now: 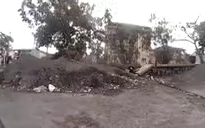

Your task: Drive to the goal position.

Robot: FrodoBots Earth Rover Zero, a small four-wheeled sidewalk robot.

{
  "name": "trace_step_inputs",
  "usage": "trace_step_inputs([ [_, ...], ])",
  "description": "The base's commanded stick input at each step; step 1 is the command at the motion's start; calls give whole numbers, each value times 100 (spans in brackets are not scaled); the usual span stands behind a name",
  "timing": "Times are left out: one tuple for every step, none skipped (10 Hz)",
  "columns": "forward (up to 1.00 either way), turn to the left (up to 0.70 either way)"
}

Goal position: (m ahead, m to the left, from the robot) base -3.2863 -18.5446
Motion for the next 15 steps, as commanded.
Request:
trace_step_inputs([
  [0, 45],
  [0, 45],
  [70, 27],
  [70, 27],
  [70, 27],
  [70, 27],
  [70, 27],
  [70, 27],
  [70, 27],
  [0, 45],
  [0, 45],
  [0, 45],
  [0, 45],
  [0, 0],
  [0, 0],
])
